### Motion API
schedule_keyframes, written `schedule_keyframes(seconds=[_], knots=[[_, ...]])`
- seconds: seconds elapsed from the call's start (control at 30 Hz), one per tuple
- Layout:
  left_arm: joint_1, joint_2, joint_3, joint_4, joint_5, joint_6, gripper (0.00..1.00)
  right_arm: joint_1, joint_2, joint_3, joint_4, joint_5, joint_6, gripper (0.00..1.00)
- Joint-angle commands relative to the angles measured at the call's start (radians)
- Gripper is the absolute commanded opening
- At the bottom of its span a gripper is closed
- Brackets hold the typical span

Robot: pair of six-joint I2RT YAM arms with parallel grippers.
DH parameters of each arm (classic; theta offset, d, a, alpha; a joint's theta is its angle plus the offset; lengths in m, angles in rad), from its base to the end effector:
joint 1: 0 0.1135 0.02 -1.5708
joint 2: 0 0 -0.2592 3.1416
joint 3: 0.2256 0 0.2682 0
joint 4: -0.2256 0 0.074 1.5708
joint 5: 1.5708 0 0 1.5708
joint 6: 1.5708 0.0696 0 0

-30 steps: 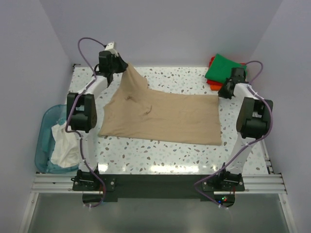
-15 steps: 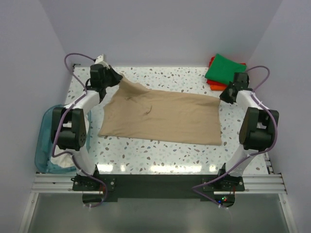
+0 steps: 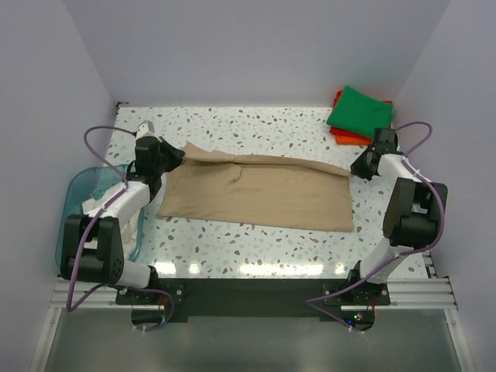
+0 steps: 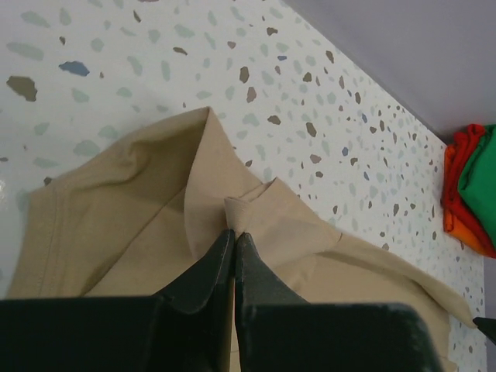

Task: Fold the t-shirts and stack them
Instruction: Fold the tshirt

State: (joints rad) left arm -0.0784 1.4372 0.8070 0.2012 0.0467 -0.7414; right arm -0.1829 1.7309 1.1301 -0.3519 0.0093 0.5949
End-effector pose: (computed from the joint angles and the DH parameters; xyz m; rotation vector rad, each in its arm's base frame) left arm 0.3612 -0.0316 0.2051 -0.6367 1.9440 -0.5673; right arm 0.3874 -0.0723 0.1541 0.9630 2.3400 0.1537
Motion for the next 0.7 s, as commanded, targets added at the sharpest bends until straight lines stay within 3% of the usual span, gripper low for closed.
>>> schedule_keyframes(seconds=[0.0,0.33,0.67], knots=[[0.008,-0.078,-0.054,-0.002,-0.077,-0.059,0.0,-0.023,-0.057,-0.026,-0.009,0.006,0.028,0.0],[0.008,-0.26,-0.155,-0.075,-0.13,-0.09,0.0,-0.05,-0.133,-0.11,0.011,-0.008,0.043,0.0],[0.008,-0.317,-0.219,-0.109,-0.159,-0.082,0.0,-0.05,-0.211,-0.213,0.047,-0.008,0.052,0.0]])
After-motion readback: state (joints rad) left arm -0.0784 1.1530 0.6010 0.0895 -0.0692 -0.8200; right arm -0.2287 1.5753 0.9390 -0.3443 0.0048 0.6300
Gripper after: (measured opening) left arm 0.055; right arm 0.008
